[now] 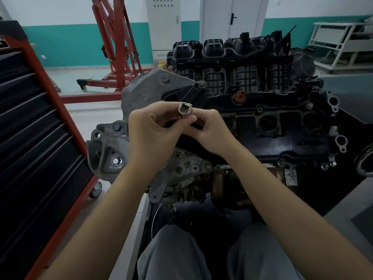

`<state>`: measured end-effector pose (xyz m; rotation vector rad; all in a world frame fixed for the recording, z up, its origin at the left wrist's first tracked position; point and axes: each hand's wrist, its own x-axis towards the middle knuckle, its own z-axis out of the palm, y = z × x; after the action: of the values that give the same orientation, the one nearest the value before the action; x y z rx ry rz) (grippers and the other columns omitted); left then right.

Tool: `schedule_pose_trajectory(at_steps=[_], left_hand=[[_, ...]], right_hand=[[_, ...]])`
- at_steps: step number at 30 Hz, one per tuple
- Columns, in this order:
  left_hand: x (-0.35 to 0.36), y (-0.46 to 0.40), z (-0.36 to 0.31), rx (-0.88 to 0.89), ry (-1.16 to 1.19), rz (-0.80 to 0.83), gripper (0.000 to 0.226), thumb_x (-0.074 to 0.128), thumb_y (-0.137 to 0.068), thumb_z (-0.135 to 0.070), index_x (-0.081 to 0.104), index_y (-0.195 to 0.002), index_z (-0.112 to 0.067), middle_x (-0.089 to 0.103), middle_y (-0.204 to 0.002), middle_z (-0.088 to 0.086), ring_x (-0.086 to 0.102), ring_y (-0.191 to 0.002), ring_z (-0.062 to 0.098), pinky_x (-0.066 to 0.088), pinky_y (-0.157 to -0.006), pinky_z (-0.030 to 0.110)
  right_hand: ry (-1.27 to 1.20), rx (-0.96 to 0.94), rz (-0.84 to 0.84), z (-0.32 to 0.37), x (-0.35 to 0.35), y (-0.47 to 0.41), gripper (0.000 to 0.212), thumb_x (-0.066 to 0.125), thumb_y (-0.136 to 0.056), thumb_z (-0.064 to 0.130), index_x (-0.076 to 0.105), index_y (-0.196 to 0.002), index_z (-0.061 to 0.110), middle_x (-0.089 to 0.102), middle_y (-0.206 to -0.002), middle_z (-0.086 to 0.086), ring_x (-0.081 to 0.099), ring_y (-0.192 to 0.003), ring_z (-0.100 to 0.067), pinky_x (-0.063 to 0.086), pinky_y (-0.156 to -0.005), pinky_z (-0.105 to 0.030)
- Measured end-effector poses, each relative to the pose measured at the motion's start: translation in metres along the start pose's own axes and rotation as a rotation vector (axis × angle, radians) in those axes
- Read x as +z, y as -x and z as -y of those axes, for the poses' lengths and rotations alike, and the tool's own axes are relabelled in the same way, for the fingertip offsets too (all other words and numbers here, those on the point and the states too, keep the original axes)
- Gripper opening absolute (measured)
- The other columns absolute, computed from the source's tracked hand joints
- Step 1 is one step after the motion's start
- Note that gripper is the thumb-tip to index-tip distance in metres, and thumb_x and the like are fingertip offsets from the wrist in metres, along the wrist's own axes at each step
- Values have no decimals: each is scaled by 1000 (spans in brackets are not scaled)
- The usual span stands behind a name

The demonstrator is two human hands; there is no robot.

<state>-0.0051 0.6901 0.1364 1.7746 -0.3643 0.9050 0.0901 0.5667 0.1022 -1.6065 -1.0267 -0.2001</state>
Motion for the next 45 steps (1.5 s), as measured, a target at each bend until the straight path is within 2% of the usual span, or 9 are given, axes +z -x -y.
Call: schedule_pose_trajectory(at_steps=[4,9,14,20,26,32,37,41,45], left_hand=[[-4,-2,1,-46,86,102,29,74,-75,9,71,-101,-3,73,-92,7,72,-88,18,57,-83,34],[-2,-1,1,14,-24,45,24,82,-70,-1,73,-91,-9,72,-84,-2,71,-79,9,56,-75,22],[-5,0,2,-5,121,153,29,71,-77,11,69,-102,-5,72,-91,2,72,-88,14,56,-81,25],[-3,0,4,13,-11,80,24,82,-70,0,73,-91,-6,73,-86,5,71,-81,15,57,-76,29],[-4,0,2,8,72,135,33,73,-76,9,68,-104,-8,71,-92,0,71,-87,10,55,-81,24],[-2,1,4,43,-56,7,23,82,-70,0,73,-91,-6,72,-84,6,71,-80,16,56,-75,26],[-5,0,4,-12,65,99,29,73,-76,9,70,-102,-2,72,-91,6,71,-87,15,56,-82,28],[-4,0,2,13,-19,108,30,80,-72,2,70,-98,-9,72,-91,8,70,-87,18,57,-81,32],[-2,2,2,63,-93,6,29,81,-71,-1,70,-94,-16,72,-85,0,70,-81,15,57,-76,27]], right_hand=[[-16,19,-1,2,0,0,26,67,-84,0,69,-98,21,71,-91,12,69,-92,-6,51,-82,-21],[30,9,-45,-2,0,0,16,72,-82,6,73,-98,5,74,-93,-6,70,-92,-17,56,-84,-41],[6,15,26,6,3,1,27,65,-84,7,66,-98,31,70,-86,25,67,-90,3,49,-78,-14],[53,20,-35,0,0,0,12,72,-81,3,73,-93,6,74,-90,-9,71,-88,-20,56,-82,-43],[12,0,25,5,0,1,27,64,-85,4,66,-107,21,69,-95,14,68,-95,-4,51,-83,-21],[60,28,-29,2,-1,0,13,70,-84,4,73,-97,3,73,-93,-10,70,-92,-20,55,-85,-45],[25,17,15,3,-1,1,23,64,-86,-4,69,-106,6,72,-99,-7,68,-98,-16,53,-88,-30],[25,39,-44,2,-1,2,15,69,-81,0,72,-95,5,73,-91,-6,70,-90,-16,56,-86,-35],[28,21,-12,4,-1,2,22,69,-84,2,70,-106,2,72,-102,-8,68,-100,-17,54,-91,-37]])
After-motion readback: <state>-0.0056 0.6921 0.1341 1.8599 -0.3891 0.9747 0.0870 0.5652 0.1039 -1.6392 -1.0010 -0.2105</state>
